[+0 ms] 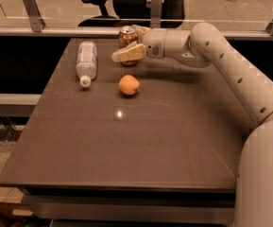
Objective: Pick orange can
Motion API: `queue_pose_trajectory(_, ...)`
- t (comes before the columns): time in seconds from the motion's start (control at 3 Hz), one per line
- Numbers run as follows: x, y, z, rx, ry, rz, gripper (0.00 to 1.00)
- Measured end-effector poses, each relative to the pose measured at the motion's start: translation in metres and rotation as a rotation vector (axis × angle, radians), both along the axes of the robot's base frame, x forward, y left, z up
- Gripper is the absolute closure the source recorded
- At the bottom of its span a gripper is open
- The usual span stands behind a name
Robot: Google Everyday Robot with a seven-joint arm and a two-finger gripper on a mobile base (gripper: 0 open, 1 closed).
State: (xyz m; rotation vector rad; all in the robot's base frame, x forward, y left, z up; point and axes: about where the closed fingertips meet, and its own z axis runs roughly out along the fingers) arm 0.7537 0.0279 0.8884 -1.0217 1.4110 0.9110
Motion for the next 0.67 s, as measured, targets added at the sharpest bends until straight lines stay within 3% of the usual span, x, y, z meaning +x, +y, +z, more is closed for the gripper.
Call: queue_pose_trajectory(0.67,0.0013,0.0155,-0.0038,0.000,0.006,0.032,0.41)
